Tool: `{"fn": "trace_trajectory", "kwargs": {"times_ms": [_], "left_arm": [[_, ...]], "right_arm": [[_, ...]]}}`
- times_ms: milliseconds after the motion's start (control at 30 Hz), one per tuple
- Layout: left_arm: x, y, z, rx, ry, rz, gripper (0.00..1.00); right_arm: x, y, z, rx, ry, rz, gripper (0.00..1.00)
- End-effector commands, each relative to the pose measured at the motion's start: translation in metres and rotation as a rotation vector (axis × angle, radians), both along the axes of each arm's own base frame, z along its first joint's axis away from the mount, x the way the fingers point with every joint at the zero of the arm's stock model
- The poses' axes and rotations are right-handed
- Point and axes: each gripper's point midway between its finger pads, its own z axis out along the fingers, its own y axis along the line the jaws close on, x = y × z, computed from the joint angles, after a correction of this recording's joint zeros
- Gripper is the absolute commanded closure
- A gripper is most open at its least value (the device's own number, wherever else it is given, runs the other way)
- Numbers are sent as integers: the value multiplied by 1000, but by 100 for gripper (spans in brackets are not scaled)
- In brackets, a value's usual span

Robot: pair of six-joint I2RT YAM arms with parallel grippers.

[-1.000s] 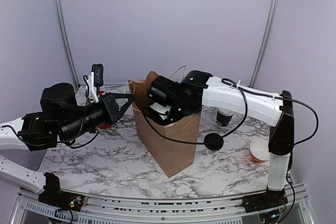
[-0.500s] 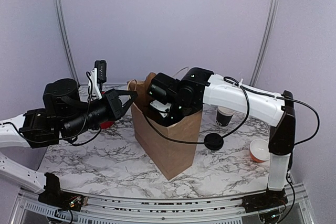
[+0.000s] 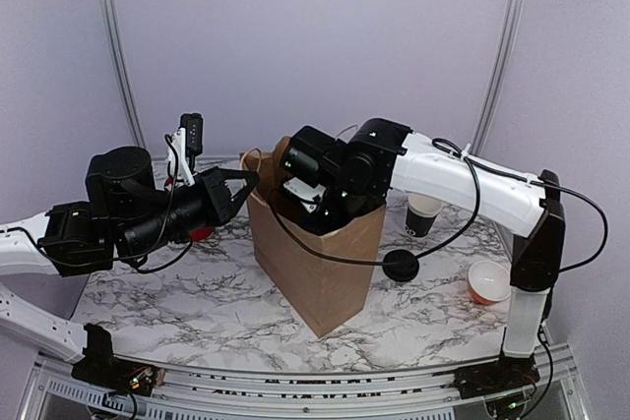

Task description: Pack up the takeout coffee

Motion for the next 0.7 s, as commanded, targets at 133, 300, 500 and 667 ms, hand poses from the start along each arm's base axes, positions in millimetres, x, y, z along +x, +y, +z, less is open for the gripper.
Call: {"fn": "trace_trajectory", "kwargs": {"times_ms": [133, 300, 500, 667], "left_arm": [[1, 4, 13, -5, -18, 23, 100], [1, 4, 12, -4, -16, 26, 100], [2, 4, 11, -2, -11, 30, 100], [2, 4, 12, -1, -11, 32, 100]], "right_arm": [[-1, 4, 48, 99, -68, -3, 6], [2, 7, 65, 136, -90, -10, 5], [4, 12, 84, 195, -114, -11, 5], [6, 15, 101, 248, -142, -17, 4]]}}
